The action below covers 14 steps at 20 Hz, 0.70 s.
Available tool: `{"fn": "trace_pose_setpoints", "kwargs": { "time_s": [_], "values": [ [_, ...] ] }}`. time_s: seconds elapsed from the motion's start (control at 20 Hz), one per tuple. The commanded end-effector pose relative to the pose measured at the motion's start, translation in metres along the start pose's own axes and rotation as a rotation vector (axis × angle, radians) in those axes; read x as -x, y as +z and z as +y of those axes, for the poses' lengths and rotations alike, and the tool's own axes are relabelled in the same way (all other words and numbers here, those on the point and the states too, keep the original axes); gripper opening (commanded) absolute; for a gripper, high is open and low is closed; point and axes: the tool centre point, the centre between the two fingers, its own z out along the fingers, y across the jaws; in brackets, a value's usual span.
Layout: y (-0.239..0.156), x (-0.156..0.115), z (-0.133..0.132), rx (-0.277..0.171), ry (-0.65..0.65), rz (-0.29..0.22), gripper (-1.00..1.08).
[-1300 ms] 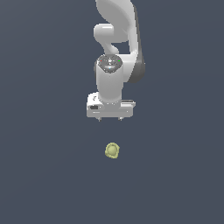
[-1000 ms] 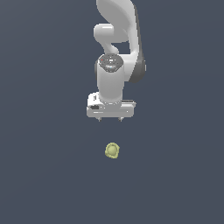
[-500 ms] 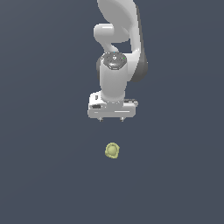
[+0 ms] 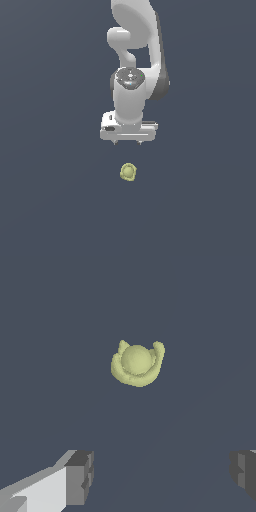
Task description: Pick up the object and move it to a goal position.
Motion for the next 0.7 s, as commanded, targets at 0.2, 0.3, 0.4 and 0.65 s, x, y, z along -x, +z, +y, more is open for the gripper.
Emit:
{"fn": "trace_pose_setpoints", "kwargs": {
  "time_s": [0.2, 0.3, 0.4, 0.65],
  "values": [
    [0.019, -0.027, -0.002, -0.008, 0.083, -0.003, 1.00],
    [0.027, -0.037, -0.003, -0.012, 0.116, -0.004, 1.00],
    [0.035, -0.046, -0.004, -0.015, 0.146, -0.005, 1.00],
    [0.051, -0.063, -0.005, -0.021, 0.205, -0.008, 1.00]
  ]
}}
